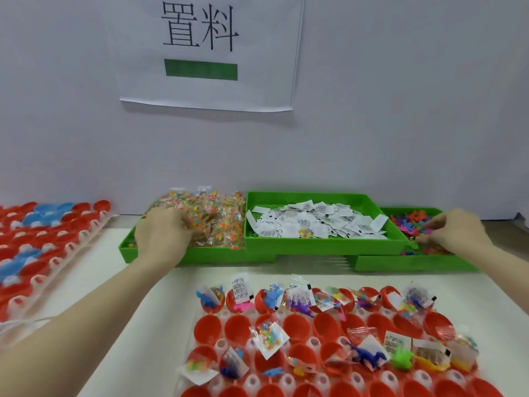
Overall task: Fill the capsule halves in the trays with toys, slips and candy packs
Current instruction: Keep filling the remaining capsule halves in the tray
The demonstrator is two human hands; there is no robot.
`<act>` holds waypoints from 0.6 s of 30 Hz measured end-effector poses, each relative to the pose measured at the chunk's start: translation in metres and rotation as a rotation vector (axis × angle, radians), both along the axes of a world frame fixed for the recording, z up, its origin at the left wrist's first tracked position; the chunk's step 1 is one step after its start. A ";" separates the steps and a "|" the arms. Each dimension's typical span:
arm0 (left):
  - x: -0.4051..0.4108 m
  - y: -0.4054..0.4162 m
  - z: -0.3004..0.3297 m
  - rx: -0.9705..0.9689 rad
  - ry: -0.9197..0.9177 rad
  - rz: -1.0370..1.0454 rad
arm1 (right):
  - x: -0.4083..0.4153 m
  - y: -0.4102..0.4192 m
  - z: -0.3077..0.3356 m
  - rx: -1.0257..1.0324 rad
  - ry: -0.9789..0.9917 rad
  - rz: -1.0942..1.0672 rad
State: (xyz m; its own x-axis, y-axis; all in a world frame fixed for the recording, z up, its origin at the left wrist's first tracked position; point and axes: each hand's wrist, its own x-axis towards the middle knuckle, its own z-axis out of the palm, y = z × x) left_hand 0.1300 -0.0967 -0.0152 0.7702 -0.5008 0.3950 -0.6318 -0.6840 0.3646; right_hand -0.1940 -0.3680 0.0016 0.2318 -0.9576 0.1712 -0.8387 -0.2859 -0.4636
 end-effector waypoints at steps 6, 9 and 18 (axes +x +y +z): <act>-0.007 0.004 0.002 -0.052 0.061 -0.005 | -0.004 0.000 0.004 -0.160 -0.017 0.012; -0.012 0.002 0.004 -0.101 0.109 -0.004 | -0.005 -0.001 0.006 -0.214 -0.006 -0.002; -0.027 0.006 0.009 -0.359 0.208 0.034 | 0.000 0.005 0.010 -0.086 0.178 0.145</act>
State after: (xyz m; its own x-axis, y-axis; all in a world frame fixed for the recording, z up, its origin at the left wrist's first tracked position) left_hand 0.1027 -0.0911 -0.0065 0.8657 -0.3321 0.3746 -0.4988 -0.5092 0.7014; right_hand -0.1937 -0.3633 0.0121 0.3993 -0.8959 0.1946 -0.8525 -0.4409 -0.2807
